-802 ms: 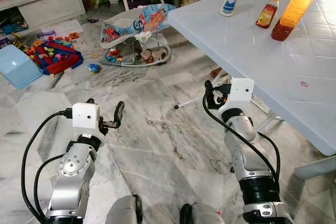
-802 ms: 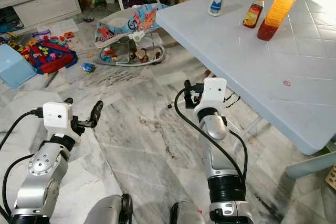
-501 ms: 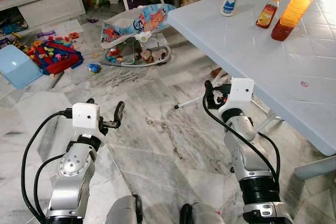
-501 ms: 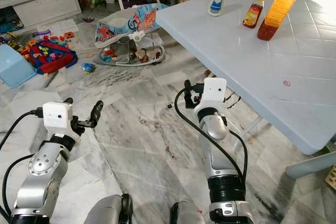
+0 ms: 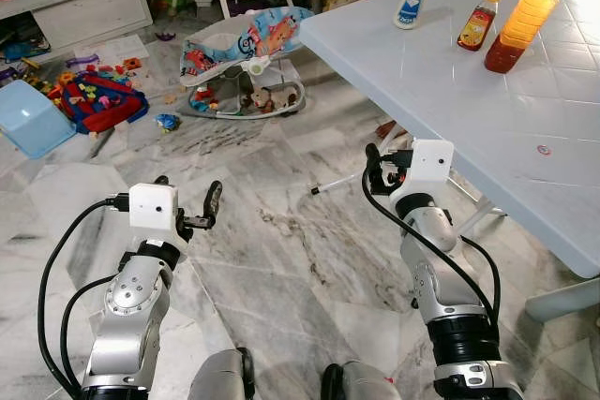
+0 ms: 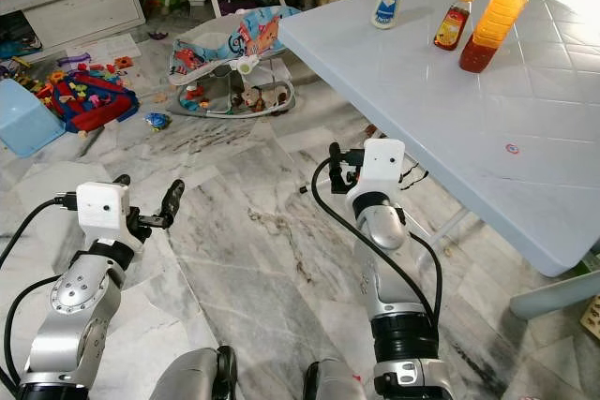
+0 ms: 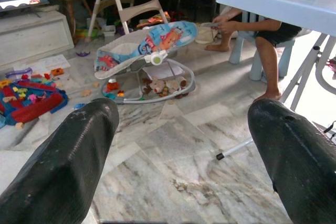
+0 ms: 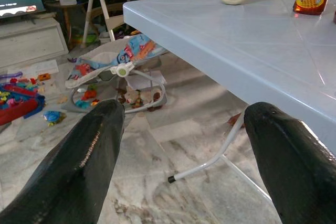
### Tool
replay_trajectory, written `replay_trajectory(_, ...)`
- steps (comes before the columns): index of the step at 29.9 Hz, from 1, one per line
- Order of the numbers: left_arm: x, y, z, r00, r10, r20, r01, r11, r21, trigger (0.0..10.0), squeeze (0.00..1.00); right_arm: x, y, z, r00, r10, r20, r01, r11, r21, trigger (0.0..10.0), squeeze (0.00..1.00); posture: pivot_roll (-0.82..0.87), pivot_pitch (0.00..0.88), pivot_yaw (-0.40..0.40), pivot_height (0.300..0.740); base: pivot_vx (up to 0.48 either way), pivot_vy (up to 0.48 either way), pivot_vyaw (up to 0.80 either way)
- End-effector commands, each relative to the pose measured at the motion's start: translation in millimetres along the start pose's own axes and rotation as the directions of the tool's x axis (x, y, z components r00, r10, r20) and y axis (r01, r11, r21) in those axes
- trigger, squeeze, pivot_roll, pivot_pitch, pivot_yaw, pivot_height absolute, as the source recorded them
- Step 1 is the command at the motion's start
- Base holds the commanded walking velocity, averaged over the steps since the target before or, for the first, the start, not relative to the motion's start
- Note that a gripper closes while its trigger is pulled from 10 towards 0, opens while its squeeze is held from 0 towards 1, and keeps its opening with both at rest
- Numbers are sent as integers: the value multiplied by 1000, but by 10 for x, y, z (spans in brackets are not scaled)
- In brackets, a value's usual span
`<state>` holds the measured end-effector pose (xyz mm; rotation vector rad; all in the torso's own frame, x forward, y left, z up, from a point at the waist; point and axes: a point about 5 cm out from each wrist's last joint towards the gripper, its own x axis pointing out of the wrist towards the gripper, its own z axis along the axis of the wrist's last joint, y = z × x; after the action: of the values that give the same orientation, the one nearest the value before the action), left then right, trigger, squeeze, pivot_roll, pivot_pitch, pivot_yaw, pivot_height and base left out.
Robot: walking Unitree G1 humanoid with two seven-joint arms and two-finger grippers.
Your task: Restocking fridge
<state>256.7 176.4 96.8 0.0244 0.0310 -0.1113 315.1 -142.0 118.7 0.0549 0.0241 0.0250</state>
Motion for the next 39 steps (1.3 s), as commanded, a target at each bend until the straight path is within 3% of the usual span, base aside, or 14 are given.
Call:
replay_trajectory(1,40,191,163,995,85,47,-85,996,-6,10000,0,33,-358,146,997,-75,-12,73,995,-74,10000,0,15,56,-25,740,0,0,0)
replay_trajectory(10,64,187,189,994,88,58,-88,996,-6,10000,0,9,-364,136,996,-86,3,86,992,-97,10000,0,15,56,-25,740,0,0,0)
replay_trajectory(12,162,179,311,986,108,124,-105,994,-30,10000,0,153,-183,517,980,30,198,9,981,-196,10000,0,18,58,-56,740,0,0,0)
replay_trajectory(14,198,166,336,982,119,145,-114,993,-44,10000,0,177,-109,628,967,73,246,-18,976,-219,10000,0,13,54,-50,740,0,0,0)
replay_trajectory(20,159,134,318,983,113,142,-106,993,-57,10000,0,55,-132,446,984,47,173,-16,984,-179,10000,0,14,68,-64,740,0,0,0)
replay_trajectory(25,67,149,287,981,134,137,-126,990,-68,10000,0,-91,-168,301,992,24,123,0,980,-197,10000,0,8,64,-68,740,0,0,0)
replay_trajectory(27,49,159,303,979,138,151,-129,989,-67,10000,0,-167,-263,272,990,-34,134,61,978,-202,10000,0,6,69,-61,740,0,0,0)
replay_trajectory(31,65,183,381,977,136,166,-124,989,-80,10000,0,-209,-304,292,994,-35,105,53,983,-174,10000,0,-12,94,-40,740,0,0,0)
replay_trajectory(34,98,171,377,980,112,165,-101,992,-72,10000,0,-235,-293,332,987,-20,162,58,971,-233,10000,0,-21,92,-32,740,0,0,0)
replay_trajectory(39,165,139,395,983,75,169,-65,996,-64,10000,0,-148,-252,454,979,-20,204,70,968,-242,10000,0,-28,85,-23,740,170,0,0)
